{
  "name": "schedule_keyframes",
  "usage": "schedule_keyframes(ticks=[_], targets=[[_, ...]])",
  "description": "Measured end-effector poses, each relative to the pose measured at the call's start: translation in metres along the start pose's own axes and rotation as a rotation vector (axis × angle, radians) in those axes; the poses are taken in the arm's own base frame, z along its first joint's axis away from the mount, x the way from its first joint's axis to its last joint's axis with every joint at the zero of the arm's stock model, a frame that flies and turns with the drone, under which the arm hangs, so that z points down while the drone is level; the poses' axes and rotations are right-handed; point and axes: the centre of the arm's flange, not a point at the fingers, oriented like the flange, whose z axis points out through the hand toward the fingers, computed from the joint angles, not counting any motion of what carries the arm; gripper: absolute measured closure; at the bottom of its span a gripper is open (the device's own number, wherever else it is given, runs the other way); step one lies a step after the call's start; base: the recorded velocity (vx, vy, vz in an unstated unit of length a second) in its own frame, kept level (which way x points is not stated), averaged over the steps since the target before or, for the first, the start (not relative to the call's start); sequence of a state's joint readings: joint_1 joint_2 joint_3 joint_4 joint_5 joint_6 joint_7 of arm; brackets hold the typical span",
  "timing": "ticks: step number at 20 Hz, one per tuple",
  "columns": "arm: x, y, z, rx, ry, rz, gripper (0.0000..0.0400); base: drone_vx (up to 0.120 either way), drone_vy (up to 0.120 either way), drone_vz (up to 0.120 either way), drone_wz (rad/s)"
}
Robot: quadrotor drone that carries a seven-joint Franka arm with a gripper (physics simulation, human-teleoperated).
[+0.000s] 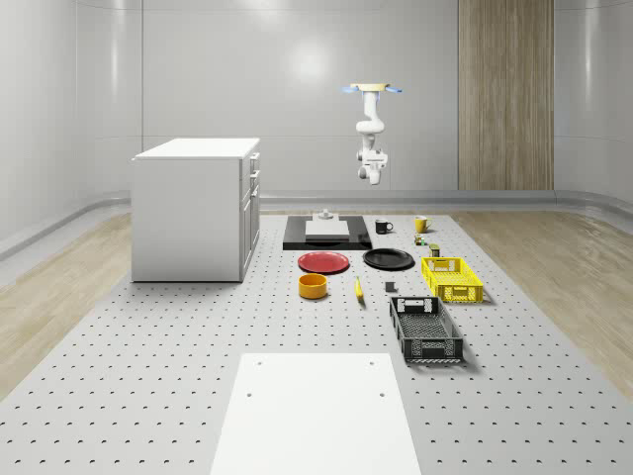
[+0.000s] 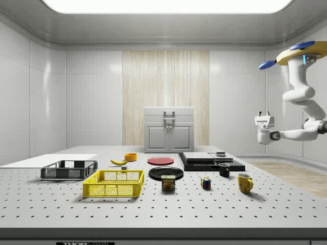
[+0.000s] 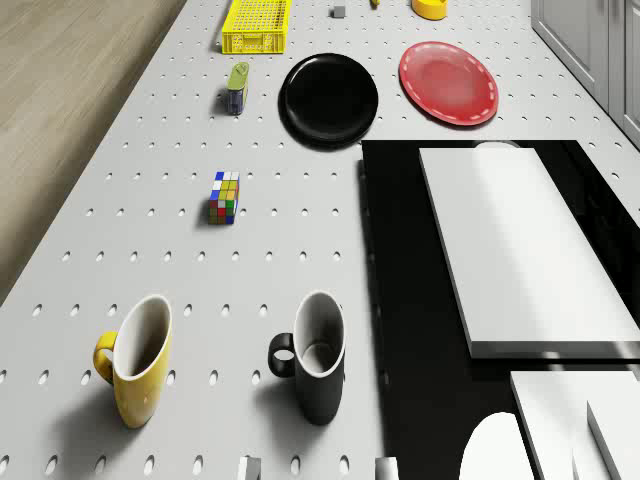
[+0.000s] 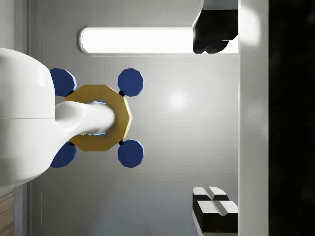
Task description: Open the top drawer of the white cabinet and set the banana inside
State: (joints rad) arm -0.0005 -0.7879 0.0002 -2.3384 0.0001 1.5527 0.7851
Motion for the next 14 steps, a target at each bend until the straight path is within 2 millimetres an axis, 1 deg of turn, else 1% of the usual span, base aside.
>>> schedule_keyframes(ticks=[2,3,5,7,9,11,14], targets=[[0.0,0.004,-0.015,0.035,-0.033,0.004,0.0,0.0,0.0,0.0,0.0],[0.009,0.014,-0.021,0.146,-0.144,0.005,0.0,0.0,-0.04,0.0,0.0],[0.03,0.036,-0.023,0.376,-0.376,0.005,0.0,0.12,-0.12,0.0,0.0],[0.046,0.051,-0.019,0.572,-0.573,0.004,0.0,0.12,-0.12,0.1,0.0],[0.056,0.06,-0.013,0.725,-0.726,0.003,0.0,0.12,-0.12,0.12,0.0],[0.062,0.064,-0.008,0.838,-0.839,0.002,0.0,0.12,-0.12,0.12,0.0],[0.067,0.068,-0.003,0.951,-0.951,0.0,0.0,0.12,-0.12,0.12,0.0]])
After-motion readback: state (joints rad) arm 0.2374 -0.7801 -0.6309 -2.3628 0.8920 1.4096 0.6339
